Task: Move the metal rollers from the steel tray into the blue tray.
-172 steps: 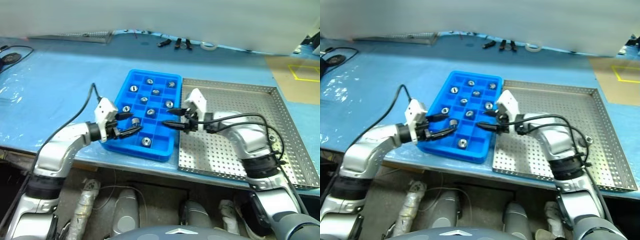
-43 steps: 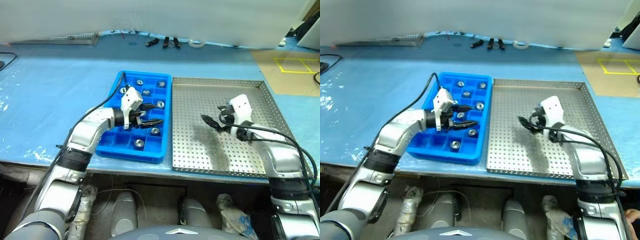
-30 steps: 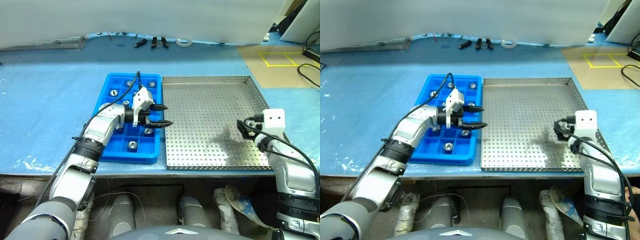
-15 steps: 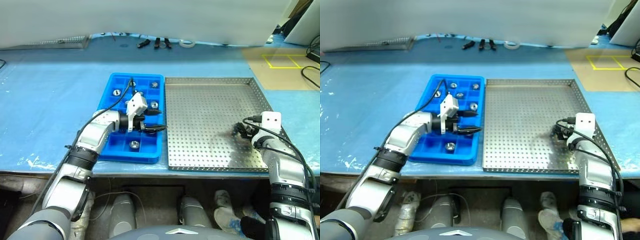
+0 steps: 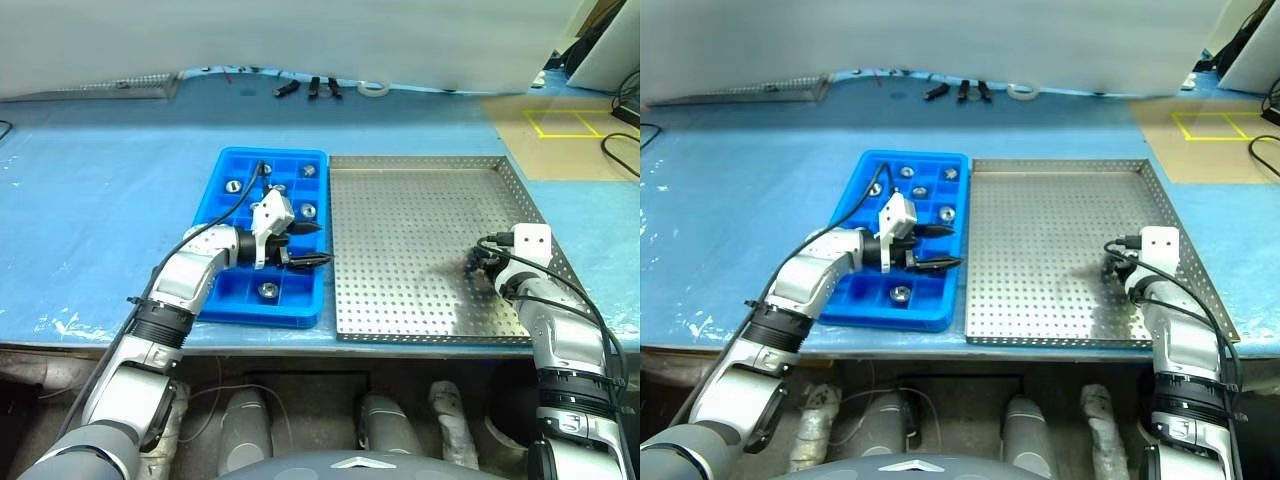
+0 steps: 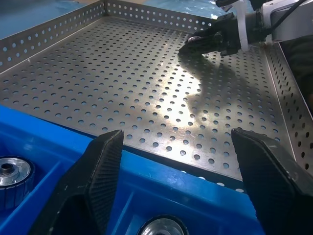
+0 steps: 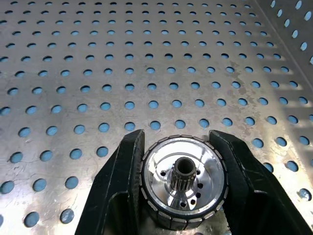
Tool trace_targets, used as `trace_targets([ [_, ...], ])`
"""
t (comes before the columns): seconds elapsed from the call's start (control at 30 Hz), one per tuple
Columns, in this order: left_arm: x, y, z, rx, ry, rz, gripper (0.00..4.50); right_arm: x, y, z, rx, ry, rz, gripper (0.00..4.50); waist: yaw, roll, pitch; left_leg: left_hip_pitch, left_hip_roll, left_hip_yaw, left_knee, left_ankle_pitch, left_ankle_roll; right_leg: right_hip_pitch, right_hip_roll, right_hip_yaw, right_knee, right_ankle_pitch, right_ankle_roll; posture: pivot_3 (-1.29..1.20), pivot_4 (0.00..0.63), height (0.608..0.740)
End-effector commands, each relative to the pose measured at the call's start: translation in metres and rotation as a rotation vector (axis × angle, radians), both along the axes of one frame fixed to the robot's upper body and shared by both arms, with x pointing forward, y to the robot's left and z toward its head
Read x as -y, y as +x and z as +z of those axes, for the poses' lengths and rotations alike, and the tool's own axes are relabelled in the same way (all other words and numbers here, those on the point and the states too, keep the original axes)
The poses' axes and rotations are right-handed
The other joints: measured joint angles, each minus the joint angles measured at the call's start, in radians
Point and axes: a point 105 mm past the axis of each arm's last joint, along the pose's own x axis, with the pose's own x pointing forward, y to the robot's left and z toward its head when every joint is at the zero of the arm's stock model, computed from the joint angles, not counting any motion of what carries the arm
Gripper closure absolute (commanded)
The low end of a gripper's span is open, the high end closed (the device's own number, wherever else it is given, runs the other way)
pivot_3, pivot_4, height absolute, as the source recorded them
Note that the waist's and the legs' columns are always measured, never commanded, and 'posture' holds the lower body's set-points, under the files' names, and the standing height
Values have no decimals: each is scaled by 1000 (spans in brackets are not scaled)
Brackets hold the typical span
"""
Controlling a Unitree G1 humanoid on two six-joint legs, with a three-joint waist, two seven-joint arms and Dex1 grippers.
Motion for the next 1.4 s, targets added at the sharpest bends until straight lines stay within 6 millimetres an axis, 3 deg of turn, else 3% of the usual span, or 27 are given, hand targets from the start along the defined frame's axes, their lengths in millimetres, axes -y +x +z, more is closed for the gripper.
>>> trace_targets([
  [0.03,-1,0,12,34,-22,-8,799,-19,4,20,66,13,77,2820,0,0,0,0,0,0,0,0,0,0,0,0,0,0,0,-229,150,740],
  [0.1,-3,0,13,33,-23,-7,799,-32,6,27,80,33,136,2820,-3,0,0,0,0,1,0,0,0,-1,0,1,0,0,0,-220,150,740],
  [0.27,-14,-2,14,30,-22,23,799,-103,10,57,135,112,462,2820,-5,0,0,0,1,1,-2,0,0,-2,0,1,0,0,0,-147,150,740],
  [0.4,-25,-8,13,31,-24,70,799,-138,14,71,144,114,646,2820,10,0,0,0,2,1,-3,1,-1,-3,0,0,0,0,0,-54,150,740],
  [0.67,-60,-26,8,21,-16,232,799,-187,22,80,118,109,933,2820,65,0,1,-1,2,0,-8,2,-4,-5,0,-1,-1,-1,0,144,150,740],
  [0.8,-79,-38,6,18,-12,336,799,-215,15,81,91,95,1129,2820,85,0,1,-5,2,0,-9,3,-4,-9,0,-1,-1,-1,0,225,150,740],
  [1.0,-90,-51,5,10,-12,428,799,-237,-12,73,-10,76,1407,2820,128,0,1,-13,2,-5,-8,3,-6,-14,0,-4,0,-1,0,294,150,740],
  [1.13,-97,-55,5,2,-8,470,799,-261,-9,72,-3,59,1477,2820,143,0,1,-14,2,-6,-7,4,-6,-14,0,-5,1,-1,0,328,150,740],
  [1.3,-112,-56,4,-6,10,534,799,-290,14,70,34,34,1424,2820,139,0,1,-14,4,-7,-6,5,-8,-16,1,-5,4,0,-1,341,150,740],
  [1.4,-121,-56,5,-5,19,567,799,-304,9,73,47,55,1462,2820,151,0,1,-16,4,-8,-6,5,-8,-16,1,-5,3,0,-2,341,150,740],
])
